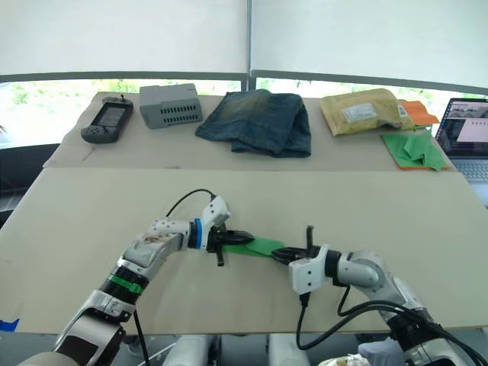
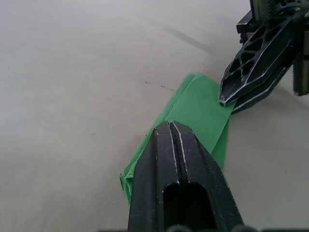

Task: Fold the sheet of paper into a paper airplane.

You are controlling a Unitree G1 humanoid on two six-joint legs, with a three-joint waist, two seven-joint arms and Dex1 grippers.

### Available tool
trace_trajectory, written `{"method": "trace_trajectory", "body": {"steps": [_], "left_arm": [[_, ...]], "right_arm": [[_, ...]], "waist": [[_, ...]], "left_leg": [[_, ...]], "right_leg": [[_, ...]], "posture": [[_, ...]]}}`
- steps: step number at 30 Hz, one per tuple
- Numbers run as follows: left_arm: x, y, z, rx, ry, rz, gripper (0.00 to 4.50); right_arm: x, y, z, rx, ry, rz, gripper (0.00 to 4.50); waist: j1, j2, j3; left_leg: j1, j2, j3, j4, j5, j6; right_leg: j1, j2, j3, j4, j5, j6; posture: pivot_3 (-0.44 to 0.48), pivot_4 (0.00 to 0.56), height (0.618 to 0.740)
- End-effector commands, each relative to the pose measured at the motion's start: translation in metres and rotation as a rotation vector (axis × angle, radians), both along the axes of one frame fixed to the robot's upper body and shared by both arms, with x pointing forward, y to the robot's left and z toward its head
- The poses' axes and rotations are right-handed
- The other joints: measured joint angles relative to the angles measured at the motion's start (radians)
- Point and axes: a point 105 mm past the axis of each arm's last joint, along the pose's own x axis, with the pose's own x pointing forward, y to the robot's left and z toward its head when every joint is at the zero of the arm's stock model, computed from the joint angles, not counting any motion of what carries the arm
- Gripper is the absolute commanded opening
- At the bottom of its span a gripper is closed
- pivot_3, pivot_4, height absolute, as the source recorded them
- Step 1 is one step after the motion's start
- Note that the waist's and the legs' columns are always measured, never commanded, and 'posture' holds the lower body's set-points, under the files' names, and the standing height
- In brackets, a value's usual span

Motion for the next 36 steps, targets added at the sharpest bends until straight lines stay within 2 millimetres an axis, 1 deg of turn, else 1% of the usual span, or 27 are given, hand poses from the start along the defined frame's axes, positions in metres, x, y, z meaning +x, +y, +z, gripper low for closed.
{"method": "trace_trajectory", "body": {"steps": [1, 4, 5, 7, 8, 10, 12, 13, 15, 16, 18, 22, 24, 26, 28, 29, 31, 34, 36], "left_arm": [[-0.003, 0.0, -0.012, 0.04, 0.029, 0.002, 0.0], [-0.002, 0.0, -0.011, 0.038, 0.029, 0.001, 0.0], [-0.002, 0.001, -0.012, 0.037, 0.029, 0.002, 0.0], [-0.003, 0.001, -0.012, 0.039, 0.028, 0.003, 0.0], [-0.003, 0.001, -0.012, 0.04, 0.027, 0.003, 0.0], [-0.003, 0.0, -0.011, 0.04, 0.026, 0.004, 0.0], [-0.003, 0.001, -0.01, 0.038, 0.024, 0.007, 0.0], [-0.003, 0.002, -0.01, 0.038, 0.024, 0.01, 0.0], [-0.003, 0.004, -0.01, 0.039, 0.023, 0.015, 0.0], [-0.003, 0.004, -0.01, 0.04, 0.023, 0.016, 0.0], [-0.003, 0.005, -0.01, 0.041, 0.023, 0.016, 0.0], [-0.005, 0.005, -0.009, 0.041, 0.02, -0.004, 0.0], [-0.006, 0.005, -0.009, 0.044, 0.015, -0.01, 0.0], [-0.006, 0.004, -0.008, 0.041, 0.014, -0.012, 0.0], [-0.007, 0.005, -0.009, 0.044, 0.013, -0.016, 0.0], [-0.007, 0.005, -0.01, 0.046, 0.012, -0.016, 0.0], [-0.006, 0.005, -0.012, 0.049, 0.011, -0.012, 0.0], [-0.005, 0.004, -0.014, 0.048, 0.011, -0.014, 0.0], [-0.006, 0.001, -0.013, 0.042, 0.009, -0.022, 0.0]], "right_arm": [[0.006, -0.002, 0.045, 0.144, -0.014, -0.077, 1.55], [0.006, 0.003, 0.064, 0.263, 0.046, -0.129, 1.55], [0.01, 0.006, 0.07, 0.336, 0.102, -0.174, 1.55], [0.021, 0.011, 0.071, 0.455, 0.203, -0.284, 1.55], [0.023, 0.015, 0.068, 0.499, 0.26, -0.316, 1.31], [0.021, 0.021, 0.062, 0.525, 0.332, -0.344, 0.78], [0.022, 0.023, 0.051, 0.551, 0.42, -0.409, 0.09], [0.02, 0.026, 0.041, 0.536, 0.463, -0.43, 0.01], [0.017, 0.03, 0.025, 0.513, 0.536, -0.472, 0.01], [0.017, 0.03, 0.019, 0.507, 0.55, -0.502, 0.01], [0.019, 0.029, 0.013, 0.544, 0.597, -0.569, 0.01], [0.014, 0.035, -0.002, 0.544, 0.655, -0.618, 0.01], [0.014, 0.032, -0.011, 0.544, 0.676, -0.674, 0.01], [0.015, 0.023, -0.014, 0.562, 0.672, -0.736, 0.01], [0.013, 0.009, -0.018, 0.552, 0.672, -0.804, 0.01], [0.01, -0.001, -0.019, 0.548, 0.663, -0.837, 0.01], [0.003, -0.016, -0.021, 0.528, 0.652, -0.879, 0.01], [-0.006, -0.028, -0.021, 0.539, 0.652, -0.917, 0.01], [-0.005, -0.025, -0.009, 0.588, 0.612, -0.879, 0.01]], "waist": [[0.005, 0.0, 0.0], [0.009, 0.0, 0.0], [0.01, 0.0, 0.0], [0.011, 0.0, 0.0], [0.012, 0.0, 0.0], [0.014, 0.0, 0.0], [0.015, 0.001, 0.0], [0.016, 0.001, 0.0], [0.016, 0.001, -0.001], [0.016, 0.001, -0.001], [0.016, 0.002, -0.001], [0.015, 0.002, -0.001], [0.014, 0.002, -0.001], [0.014, 0.002, -0.001], [0.014, 0.003, -0.002], [0.016, 0.003, -0.002], [0.021, 0.004, -0.002], [0.023, 0.003, -0.004], [0.023, 0.004, -0.006]], "left_leg": [[0.0, 0.0, 0.0, 0.0, 0.0, 0.0], [0.0, 0.001, -0.001, 0.0, 0.0, 0.0], [0.0, 0.001, -0.002, 0.0, 0.0, 0.0], [0.0, 0.002, -0.002, 0.0, 0.0, 0.0], [0.0, 0.003, -0.002, 0.0, 0.0, 0.0], [-0.001, 0.003, -0.003, 0.0, 0.0, 0.0], [-0.004, 0.003, -0.003, 0.0, 0.0, 0.0], [-0.005, 0.003, -0.002, 0.0, 0.0, 0.0], [-0.009, 0.003, -0.003, 0.001, 0.0, 0.0], [-0.014, 0.003, -0.002, 0.001, 0.0, 0.0], [-0.016, 0.002, -0.001, 0.002, 0.0, 0.0], [-0.016, 0.003, -0.001, 0.002, 0.0, 0.0], [-0.015, 0.002, 0.0, 0.002, 0.0, 0.0], [-0.015, 0.003, 0.0, 0.002, 0.0, 0.0], [-0.015, 0.003, 0.0, 0.002, 0.0, 0.0], [-0.015, 0.002, 0.0, 0.002, 0.0, 0.0], [-0.016, 0.002, 0.001, 0.002, 0.0, 0.0], [-0.016, 0.001, 0.002, 0.002, 0.0, 0.0], [-0.016, 0.001, 0.002, 0.002, 0.0, 0.0]], "right_leg": [[0.0, 0.0, 0.0, 0.0, 0.0, 0.0], [0.0, 0.001, 0.0, 0.0, 0.0, 0.0], [0.0, 0.001, 0.0, 0.0, 0.0, 0.0], [0.0, 0.001, 0.0, 0.0, 0.0, 0.0], [0.0, 0.001, 0.0, 0.0, 0.0, 0.0], [-0.001, 0.001, 0.0, 0.0, 0.0, 0.0], [-0.003, 0.001, 0.0, 0.0, 0.0, 0.0], [-0.005, 0.001, 0.0, 0.0, 0.0, 0.0], [-0.008, 0.001, 0.0, 0.0, 0.0, 0.0], [-0.014, 0.001, 0.0, 0.002, 0.001, 0.0], [-0.017, 0.001, 0.0, 0.003, 0.002, -0.002], [-0.017, 0.001, 0.0, 0.003, 0.001, -0.001], [-0.016, 0.002, 0.0, 0.002, 0.001, 0.0], [-0.016, 0.002, 0.0, 0.002, 0.001, 0.0], [-0.016, 0.002, 0.0, 0.002, 0.001, 0.0], [-0.016, 0.002, 0.0, 0.002, 0.001, 0.0], [-0.015, 0.001, -0.001, 0.002, 0.0, 0.0], [-0.014, 0.0, -0.001, 0.0, 0.0, 0.001], [-0.014, 0.001, -0.001, 0.0, 0.0, 0.001]], "posture": [[0.0, 0.15, 0.728], [0.0, 0.15, 0.728], [0.0, 0.15, 0.728], [0.0, 0.15, 0.728], [0.0, 0.15, 0.728], [0.0, 0.15, 0.728], [0.0, 0.15, 0.728], [0.0, 0.15, 0.728], [0.0, 0.15, 0.728], [0.0, 0.15, 0.728], [0.0, 0.15, 0.728], [0.0, 0.15, 0.728], [0.0, 0.15, 0.728], [0.0, 0.15, 0.728], [0.0, 0.15, 0.728], [0.0, 0.15, 0.728], [0.0, 0.15, 0.728], [0.0, 0.15, 0.728], [0.0, 0.15, 0.728]]}}
